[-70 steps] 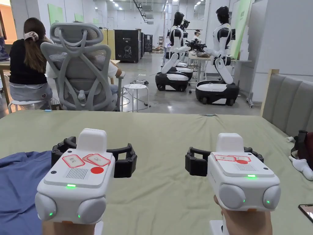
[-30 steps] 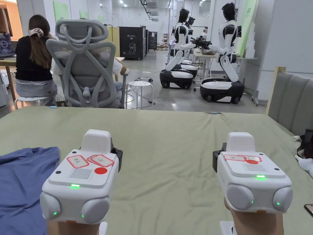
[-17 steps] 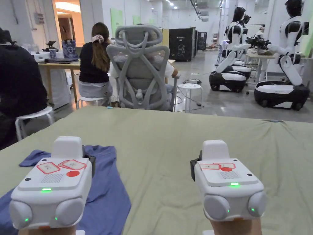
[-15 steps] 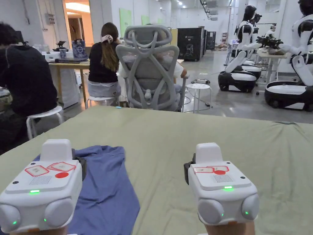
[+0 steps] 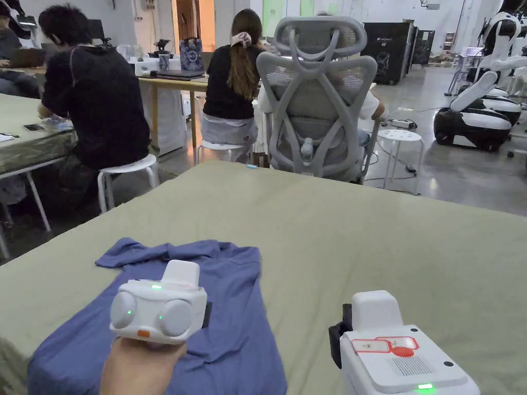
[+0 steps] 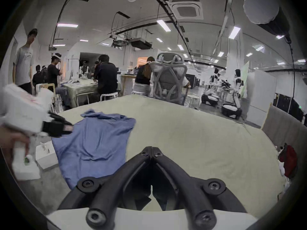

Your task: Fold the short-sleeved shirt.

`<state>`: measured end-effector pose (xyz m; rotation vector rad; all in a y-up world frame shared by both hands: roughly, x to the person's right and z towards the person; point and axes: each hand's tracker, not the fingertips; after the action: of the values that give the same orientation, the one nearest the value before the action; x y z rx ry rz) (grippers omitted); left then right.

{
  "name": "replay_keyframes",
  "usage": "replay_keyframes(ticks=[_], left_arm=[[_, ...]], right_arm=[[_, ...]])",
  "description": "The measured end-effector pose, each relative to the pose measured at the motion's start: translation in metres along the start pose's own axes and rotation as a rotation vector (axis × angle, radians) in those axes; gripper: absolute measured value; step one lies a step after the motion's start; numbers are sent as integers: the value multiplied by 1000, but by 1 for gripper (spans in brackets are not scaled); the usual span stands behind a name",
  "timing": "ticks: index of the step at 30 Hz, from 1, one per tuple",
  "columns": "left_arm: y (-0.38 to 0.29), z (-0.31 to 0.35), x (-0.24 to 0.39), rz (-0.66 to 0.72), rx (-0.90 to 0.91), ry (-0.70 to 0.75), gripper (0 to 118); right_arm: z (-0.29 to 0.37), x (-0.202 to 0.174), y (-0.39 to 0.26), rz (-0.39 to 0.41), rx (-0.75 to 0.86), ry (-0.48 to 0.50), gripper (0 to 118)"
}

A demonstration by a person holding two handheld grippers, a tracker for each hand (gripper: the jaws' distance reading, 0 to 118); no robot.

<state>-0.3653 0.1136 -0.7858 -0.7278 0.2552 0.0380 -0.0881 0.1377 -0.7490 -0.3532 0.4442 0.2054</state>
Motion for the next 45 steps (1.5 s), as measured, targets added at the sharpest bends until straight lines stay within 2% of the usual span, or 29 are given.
replay_keyframes(ticks=[4, 8, 9, 10, 11, 12, 13, 14, 17, 20, 21, 22, 23, 24, 27, 30, 32, 34, 38, 45], left_arm=[[41, -91, 4, 55, -145, -116, 0], [66, -157, 9, 24, -220, -91, 0], [69, -169, 11, 16, -216, -96, 9], [70, -178, 11, 21, -216, -102, 38], [72, -187, 10, 33, -224, -107, 88], [72, -195, 11, 41, -233, -104, 116], [70, -203, 12, 37, -240, -100, 118], [67, -209, 13, 18, -242, -114, 108], [59, -229, 17, 4, -302, -114, 90], [52, -233, 13, -4, -294, -121, 90], [58, -227, 13, 17, -299, -115, 85], [61, -221, 12, 15, -284, -105, 68], [63, -214, 8, -5, -249, -81, 22], [63, -209, 4, -19, -244, -47, 3], [63, -196, 0, 18, -271, -113, 2], [87, -151, 17, 91, -109, -166, 2], [105, -119, 45, 34, -59, -227, 2], [120, -90, 84, -40, -12, -269, 2], [136, -24, 189, -121, 76, -449, 2], [116, 68, 395, -307, 150, -794, 2]], right_arm=[[-28, 10, -1, -2, -34, -2, 0], [-53, 21, -5, 3, -67, -22, 0], [-59, 24, -7, 2, -76, -28, 0], [-64, 27, -9, 1, -82, -32, 0], [-68, 29, -11, -2, -90, -38, 0], [-73, 31, -13, -4, -100, -43, 0], [-77, 33, -15, -4, -109, -45, 0], [-80, 36, -17, -3, -117, -49, 0], [-88, 42, -23, -8, -137, -62, 0], [-90, 49, -27, -13, -154, -72, 0], [-89, 52, -28, -17, -157, -74, 0], [-87, 54, -29, -19, -157, -75, 0], [-84, 57, -29, -24, -157, -82, 0], [-81, 61, -28, -35, -157, -88, 0], [-63, 76, -27, -63, -137, -97, 0], [-38, 97, -26, -79, -118, -133, 0], [-19, 115, -25, -94, -108, -169, 0], [5, 135, -25, -115, -84, -211, 0], [58, 181, -29, -153, -56, -318, 0], [151, 260, -52, -199, -49, -518, 0]])
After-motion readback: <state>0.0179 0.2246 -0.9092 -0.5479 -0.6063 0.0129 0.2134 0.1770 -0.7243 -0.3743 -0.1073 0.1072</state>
